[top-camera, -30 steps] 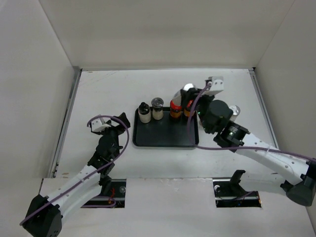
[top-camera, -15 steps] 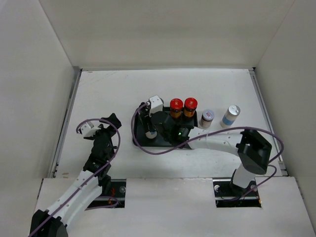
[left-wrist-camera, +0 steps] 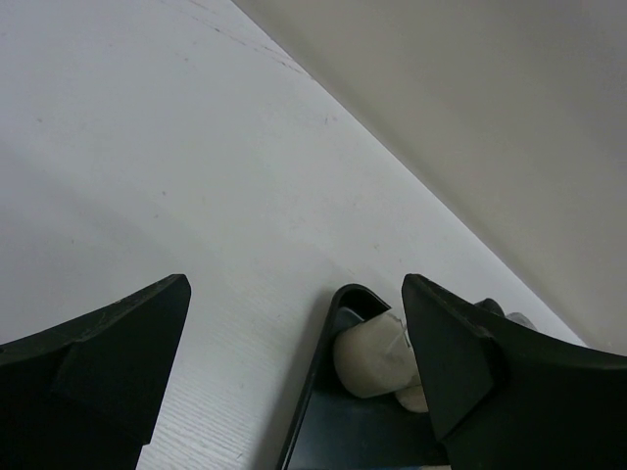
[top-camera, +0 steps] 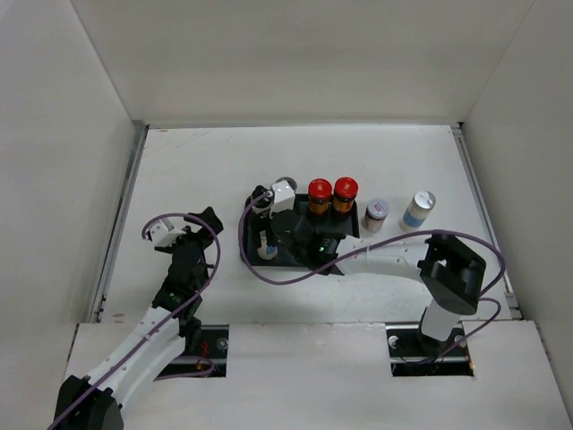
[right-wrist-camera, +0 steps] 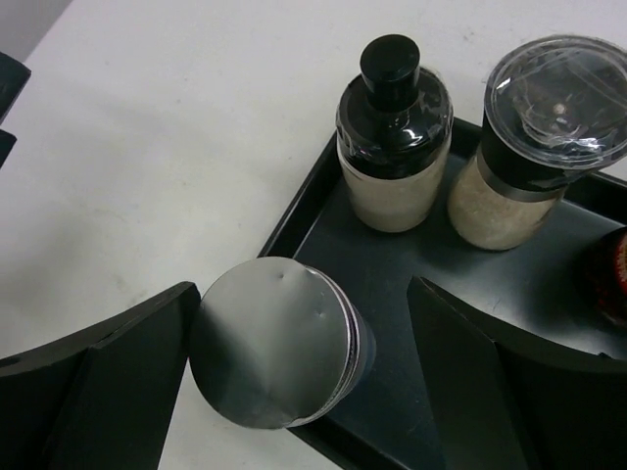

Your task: Organize the condiment bottles

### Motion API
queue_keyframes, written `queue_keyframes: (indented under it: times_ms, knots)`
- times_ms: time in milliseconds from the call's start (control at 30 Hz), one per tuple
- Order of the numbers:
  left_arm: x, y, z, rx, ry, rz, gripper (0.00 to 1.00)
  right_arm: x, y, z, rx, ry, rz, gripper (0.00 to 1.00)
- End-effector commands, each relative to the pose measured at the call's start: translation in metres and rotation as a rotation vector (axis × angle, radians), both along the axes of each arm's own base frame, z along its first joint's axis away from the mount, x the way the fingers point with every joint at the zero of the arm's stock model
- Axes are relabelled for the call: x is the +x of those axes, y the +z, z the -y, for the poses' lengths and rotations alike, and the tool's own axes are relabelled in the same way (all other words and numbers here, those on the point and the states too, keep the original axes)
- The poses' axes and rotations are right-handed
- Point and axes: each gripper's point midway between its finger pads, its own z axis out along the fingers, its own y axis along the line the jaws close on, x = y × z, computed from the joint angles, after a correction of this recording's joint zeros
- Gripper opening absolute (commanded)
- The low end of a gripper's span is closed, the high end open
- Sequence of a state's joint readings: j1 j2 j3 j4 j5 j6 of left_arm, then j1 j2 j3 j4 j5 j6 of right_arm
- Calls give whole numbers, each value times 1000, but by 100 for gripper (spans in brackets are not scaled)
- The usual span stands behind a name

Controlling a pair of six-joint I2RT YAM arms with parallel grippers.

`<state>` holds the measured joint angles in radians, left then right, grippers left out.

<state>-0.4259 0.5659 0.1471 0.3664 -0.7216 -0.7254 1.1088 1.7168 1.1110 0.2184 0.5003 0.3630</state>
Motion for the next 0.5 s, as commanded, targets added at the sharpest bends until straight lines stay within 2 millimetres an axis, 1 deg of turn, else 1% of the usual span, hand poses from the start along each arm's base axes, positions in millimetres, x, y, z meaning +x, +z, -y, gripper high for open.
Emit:
queue_keyframes:
  times_ms: [0,67,100,133,167,200,233,267,300,367,400,433,467]
  knots:
    - [1,6,3,-23,-18,30,91,-2,55,-2,149,-13,70,100]
    - [1,6,3,-25,-18,30,91,-4,74,9,170,-25,96,100]
    - [1,6,3,-25,-18,30,91,-5,83,19,179,-38,111,100]
    - [1,6,3,-25,-18,30,91,-3,92,33,189,-64,127,100]
    - [1,6,3,-26,-21,31,91,4,97,53,188,-110,143,100]
    - [1,8,4,-28,-24,37,91,11,98,77,172,-168,156,100]
    - [0,9,4,-29,-28,41,91,19,91,105,143,-247,159,100]
    - [0,9,4,-30,-28,43,91,30,81,139,105,-352,154,100]
    - [0,9,4,-28,-29,43,91,36,66,176,55,-462,140,100]
    - [0,8,7,-27,-40,40,91,39,44,228,0,-611,100,100]
    - [0,7,8,-27,-49,38,91,40,32,249,-16,-664,75,100]
    - [1,9,10,-29,-55,43,91,41,22,266,-23,-702,49,100]
    - [1,9,11,-30,-60,45,91,42,16,276,-19,-722,28,100]
